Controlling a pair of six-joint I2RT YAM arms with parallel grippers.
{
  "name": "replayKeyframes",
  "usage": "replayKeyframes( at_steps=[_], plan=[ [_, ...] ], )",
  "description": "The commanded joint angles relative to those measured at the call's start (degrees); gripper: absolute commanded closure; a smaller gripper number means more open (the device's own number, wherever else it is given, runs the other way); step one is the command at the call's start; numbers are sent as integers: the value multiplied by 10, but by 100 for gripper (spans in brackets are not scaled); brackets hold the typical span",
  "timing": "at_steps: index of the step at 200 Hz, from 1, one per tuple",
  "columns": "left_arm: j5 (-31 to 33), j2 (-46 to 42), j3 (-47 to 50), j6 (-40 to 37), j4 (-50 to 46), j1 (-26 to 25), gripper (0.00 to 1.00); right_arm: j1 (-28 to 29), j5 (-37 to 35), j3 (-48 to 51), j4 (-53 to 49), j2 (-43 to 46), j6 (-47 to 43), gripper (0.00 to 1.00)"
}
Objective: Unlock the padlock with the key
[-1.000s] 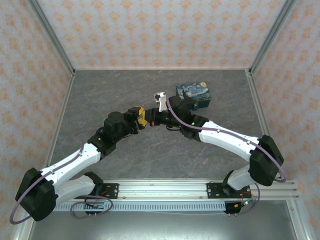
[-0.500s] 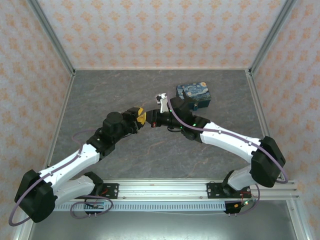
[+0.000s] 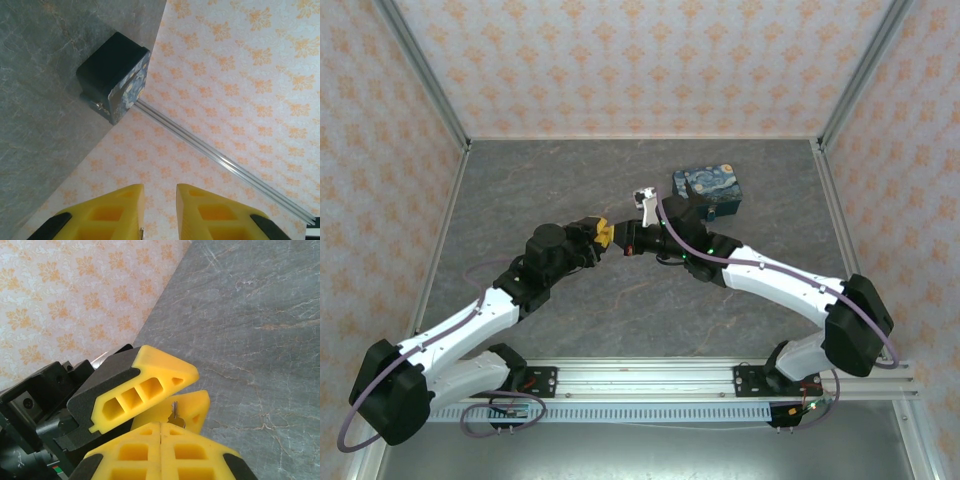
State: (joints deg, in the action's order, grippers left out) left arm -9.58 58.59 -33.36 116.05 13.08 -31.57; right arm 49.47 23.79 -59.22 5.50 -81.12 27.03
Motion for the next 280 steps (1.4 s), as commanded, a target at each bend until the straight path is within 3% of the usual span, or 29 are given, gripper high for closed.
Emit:
replayKeyframes(
  at_steps=[1, 69, 108, 129, 149, 160, 175, 190, 232, 257, 280],
  plan=[
    [15, -9, 0, 83, -10, -5, 78, 4, -13, 8, 10, 20, 3, 100],
    [16, -10, 0, 81, -15, -5, 82, 4, -18, 10, 11, 24, 4, 100],
    [15, -11, -1, 77, -17, -5, 90, 3, -21, 11, 10, 25, 3, 100],
    [16, -10, -3, 66, -15, -5, 100, 4, -22, 12, 12, 28, 6, 100],
    [18, -9, -11, 37, -16, -5, 100, 2, -19, 12, 12, 31, 9, 100],
    [25, -9, -21, -2, -20, -5, 100, -1, -16, 14, 10, 35, 14, 95],
    [30, -9, -46, -81, -42, -4, 100, -10, -9, 23, 17, 47, 22, 78],
    [32, -4, -79, -183, -57, -3, 100, -24, -1, 43, 36, 66, 38, 67],
    [-15, 38, -222, -517, -143, -6, 100, -78, 50, 113, 131, 129, 93, 49],
    [-50, 53, -267, -630, -139, -8, 100, -109, 85, 159, 245, 171, 137, 36],
    [-77, 61, -299, -715, -126, -15, 100, -130, 127, 178, 334, 186, 167, 30]
  ],
)
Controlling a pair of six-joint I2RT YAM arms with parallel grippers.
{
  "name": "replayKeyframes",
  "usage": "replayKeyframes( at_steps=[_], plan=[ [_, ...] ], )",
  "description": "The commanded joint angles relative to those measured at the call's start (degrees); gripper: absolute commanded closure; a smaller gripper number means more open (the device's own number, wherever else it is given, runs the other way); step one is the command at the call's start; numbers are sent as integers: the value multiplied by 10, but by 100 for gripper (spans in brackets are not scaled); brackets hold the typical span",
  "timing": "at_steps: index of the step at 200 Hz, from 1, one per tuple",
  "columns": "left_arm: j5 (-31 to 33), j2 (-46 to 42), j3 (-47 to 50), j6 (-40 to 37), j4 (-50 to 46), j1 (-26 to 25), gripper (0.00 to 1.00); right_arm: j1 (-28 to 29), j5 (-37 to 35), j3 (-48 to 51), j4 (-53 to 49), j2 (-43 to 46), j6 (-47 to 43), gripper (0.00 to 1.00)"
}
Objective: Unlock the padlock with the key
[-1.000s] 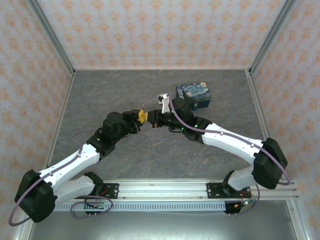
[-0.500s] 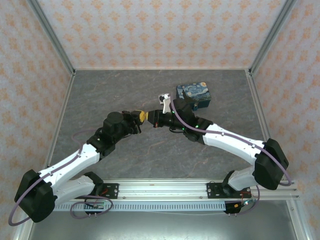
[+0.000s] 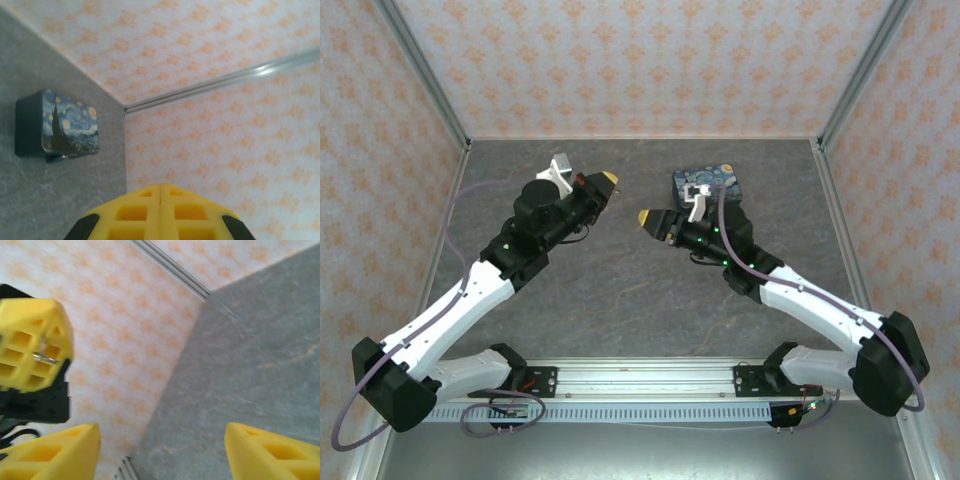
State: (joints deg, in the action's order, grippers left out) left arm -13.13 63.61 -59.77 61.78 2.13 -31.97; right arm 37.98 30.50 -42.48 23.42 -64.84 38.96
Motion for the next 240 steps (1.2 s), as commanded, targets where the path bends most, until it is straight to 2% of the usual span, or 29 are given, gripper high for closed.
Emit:
replayKeyframes(
  at_steps=[1, 24, 40, 106, 145, 217, 240],
  plan=[
    [-43, 11, -36, -176, -17, -12, 100, -15, 62, 11, 157, 23, 48, 30],
    [-59, 19, -74, -266, -30, -29, 100, -18, 94, 4, 208, 22, 59, 28],
    [-73, 26, -95, -300, -38, -36, 100, -18, 108, -7, 218, 17, 57, 28],
    [-82, 43, -104, -265, -10, -46, 100, -17, 123, -31, 262, -19, 72, 31],
    [-79, 47, -105, -259, -8, -49, 100, -18, 140, -56, 275, -50, 84, 40],
    [-68, 48, -104, -244, -5, -50, 100, -18, 139, -56, 283, -72, 97, 64],
    [-67, 49, -102, -236, 0, -49, 100, -18, 137, -53, 271, -72, 93, 67]
  ],
)
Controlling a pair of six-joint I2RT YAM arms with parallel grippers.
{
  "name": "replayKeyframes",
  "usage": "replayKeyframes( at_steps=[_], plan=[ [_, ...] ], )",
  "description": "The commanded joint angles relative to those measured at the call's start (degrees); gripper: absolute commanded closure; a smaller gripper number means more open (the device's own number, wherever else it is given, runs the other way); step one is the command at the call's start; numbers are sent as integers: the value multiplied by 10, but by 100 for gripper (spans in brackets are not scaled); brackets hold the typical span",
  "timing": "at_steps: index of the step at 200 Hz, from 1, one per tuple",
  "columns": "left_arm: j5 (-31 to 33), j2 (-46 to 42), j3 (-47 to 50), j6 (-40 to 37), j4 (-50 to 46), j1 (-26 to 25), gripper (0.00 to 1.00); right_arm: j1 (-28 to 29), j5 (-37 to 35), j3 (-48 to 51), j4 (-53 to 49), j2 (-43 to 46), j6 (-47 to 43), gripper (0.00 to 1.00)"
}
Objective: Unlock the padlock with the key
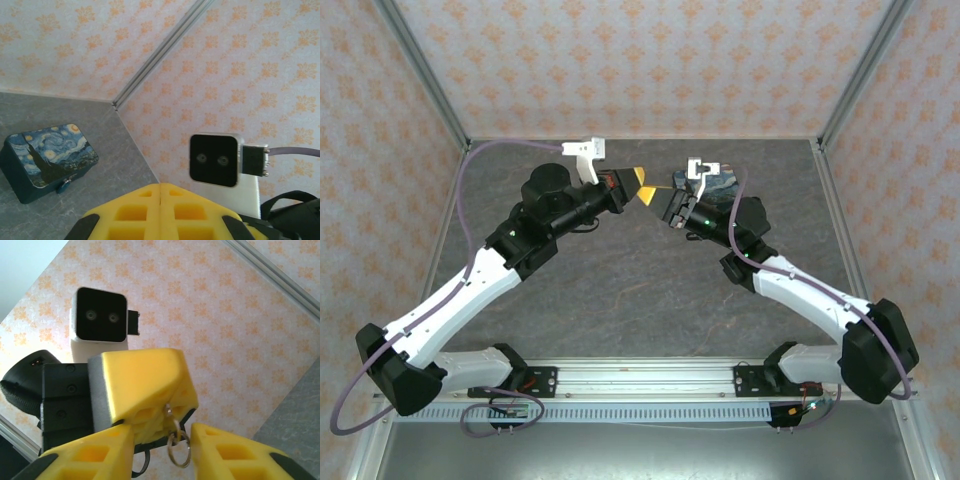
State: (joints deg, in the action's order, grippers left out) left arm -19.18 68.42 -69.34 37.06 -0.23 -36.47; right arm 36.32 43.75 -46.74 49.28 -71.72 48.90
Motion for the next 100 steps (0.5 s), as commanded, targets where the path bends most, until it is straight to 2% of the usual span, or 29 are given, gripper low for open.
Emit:
replayKeyframes(
  at_steps=[1, 69, 100],
  plan=[
    [-7, 1, -6, 12, 24, -4, 100, -1, 5, -11, 12, -3, -7, 67],
    [-14, 2, -6, 14, 22, -4, 100, -1, -14, -4, 10, 4, -11, 73],
    [-17, 3, -6, 10, 17, -4, 100, -1, -16, -13, -13, 12, -28, 78]
  ],
)
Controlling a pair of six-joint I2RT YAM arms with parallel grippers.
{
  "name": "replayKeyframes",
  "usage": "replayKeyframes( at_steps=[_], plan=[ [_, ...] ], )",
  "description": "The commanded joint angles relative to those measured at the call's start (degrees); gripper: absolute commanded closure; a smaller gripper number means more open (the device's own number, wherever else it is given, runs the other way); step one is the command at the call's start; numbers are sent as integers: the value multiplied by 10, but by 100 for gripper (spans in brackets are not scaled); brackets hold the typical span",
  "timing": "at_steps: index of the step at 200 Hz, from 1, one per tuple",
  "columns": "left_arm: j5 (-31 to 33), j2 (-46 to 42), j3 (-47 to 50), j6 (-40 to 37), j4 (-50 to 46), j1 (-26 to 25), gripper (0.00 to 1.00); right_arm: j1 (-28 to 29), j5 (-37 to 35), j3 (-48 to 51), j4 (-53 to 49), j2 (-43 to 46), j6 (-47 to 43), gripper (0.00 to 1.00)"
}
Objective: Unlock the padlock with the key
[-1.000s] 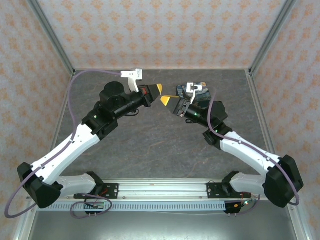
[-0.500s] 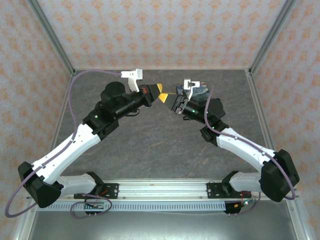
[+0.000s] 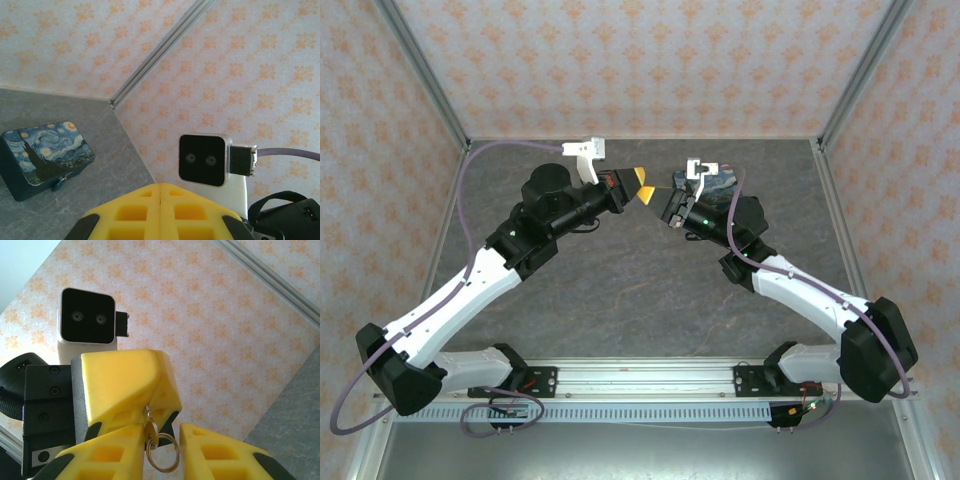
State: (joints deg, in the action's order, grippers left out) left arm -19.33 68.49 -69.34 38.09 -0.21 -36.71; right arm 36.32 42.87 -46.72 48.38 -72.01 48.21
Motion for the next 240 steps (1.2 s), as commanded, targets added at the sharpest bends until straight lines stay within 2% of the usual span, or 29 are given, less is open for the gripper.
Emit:
replayKeyframes(
  at_steps=[1, 53, 70, 76, 93, 102, 119, 134, 161, 178, 202, 240],
  plan=[
    [-15, 2, -6, 0, 17, -2, 100, -1, -8, -13, -4, 16, -21, 78],
    [-23, 5, -10, -5, 7, -2, 100, -4, -15, -4, -36, 37, -39, 98],
    [-19, 6, -16, -11, -6, -2, 100, -5, -22, -2, -77, 47, -58, 100],
    [-16, 6, -19, -13, -12, -2, 95, -5, -24, -3, -97, 58, -67, 100],
    [2, 7, -27, -20, -34, -2, 71, -6, -37, -4, -176, 75, -102, 100],
    [15, 7, -30, -25, -48, -1, 63, -6, -49, -7, -230, 85, -127, 100],
    [41, 11, -37, -33, -76, -1, 53, -6, -85, -8, -343, 107, -175, 100],
    [65, 22, -44, -31, -97, 0, 40, -6, -119, -1, -426, 129, -206, 100],
    [87, 67, -57, -9, -126, 6, 24, -6, -210, 8, -574, 164, -240, 100],
    [86, 114, -72, 18, -140, 14, 19, -6, -267, 15, -652, 186, -247, 100],
    [39, 205, -113, 54, -157, 33, 17, -6, -339, 26, -742, 217, -244, 100],
    [-16, 369, -222, 64, -200, 37, 15, -6, -394, 55, -793, 277, -226, 100]
  ],
)
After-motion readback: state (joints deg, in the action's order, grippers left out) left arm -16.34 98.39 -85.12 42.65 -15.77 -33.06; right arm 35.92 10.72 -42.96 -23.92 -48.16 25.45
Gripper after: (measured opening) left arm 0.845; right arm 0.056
